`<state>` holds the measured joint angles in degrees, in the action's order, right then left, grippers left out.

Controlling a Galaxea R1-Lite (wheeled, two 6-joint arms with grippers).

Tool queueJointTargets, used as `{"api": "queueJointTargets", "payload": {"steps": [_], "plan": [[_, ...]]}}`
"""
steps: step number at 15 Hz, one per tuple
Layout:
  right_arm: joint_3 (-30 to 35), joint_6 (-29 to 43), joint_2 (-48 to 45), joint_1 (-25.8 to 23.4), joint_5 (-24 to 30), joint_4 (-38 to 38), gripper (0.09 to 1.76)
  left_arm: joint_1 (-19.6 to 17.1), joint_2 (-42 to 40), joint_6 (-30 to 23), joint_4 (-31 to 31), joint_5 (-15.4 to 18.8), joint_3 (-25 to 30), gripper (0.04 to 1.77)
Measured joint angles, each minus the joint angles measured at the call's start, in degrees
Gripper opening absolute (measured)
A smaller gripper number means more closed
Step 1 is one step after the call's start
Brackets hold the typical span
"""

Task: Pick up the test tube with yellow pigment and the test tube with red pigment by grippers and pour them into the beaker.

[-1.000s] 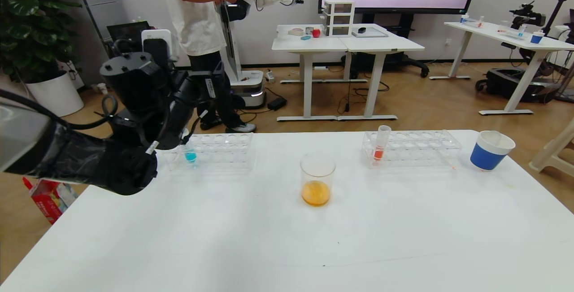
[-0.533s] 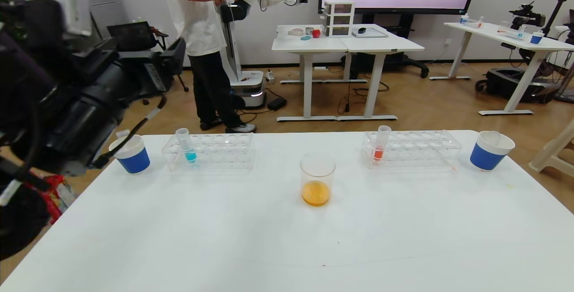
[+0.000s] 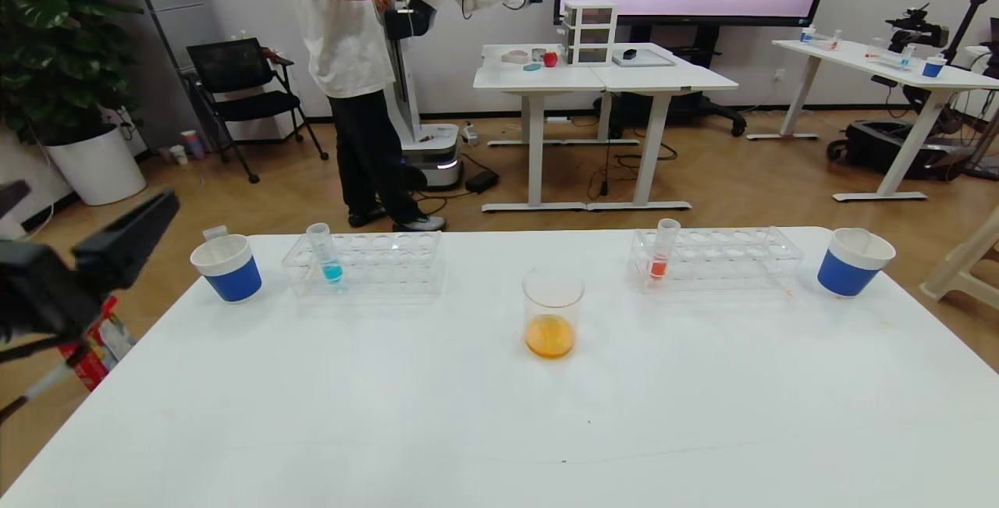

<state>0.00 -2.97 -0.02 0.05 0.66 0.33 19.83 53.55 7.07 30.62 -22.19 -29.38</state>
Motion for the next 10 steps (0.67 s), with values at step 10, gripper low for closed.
{"api": "queueJointTargets", "payload": {"steps": [10], "plan": [[0.0,0.0,0.0,0.0,0.0,0.0,1.74,-13.1,-27.7,-3.1,-33.5,3.9,-11.9,1.75]]}}
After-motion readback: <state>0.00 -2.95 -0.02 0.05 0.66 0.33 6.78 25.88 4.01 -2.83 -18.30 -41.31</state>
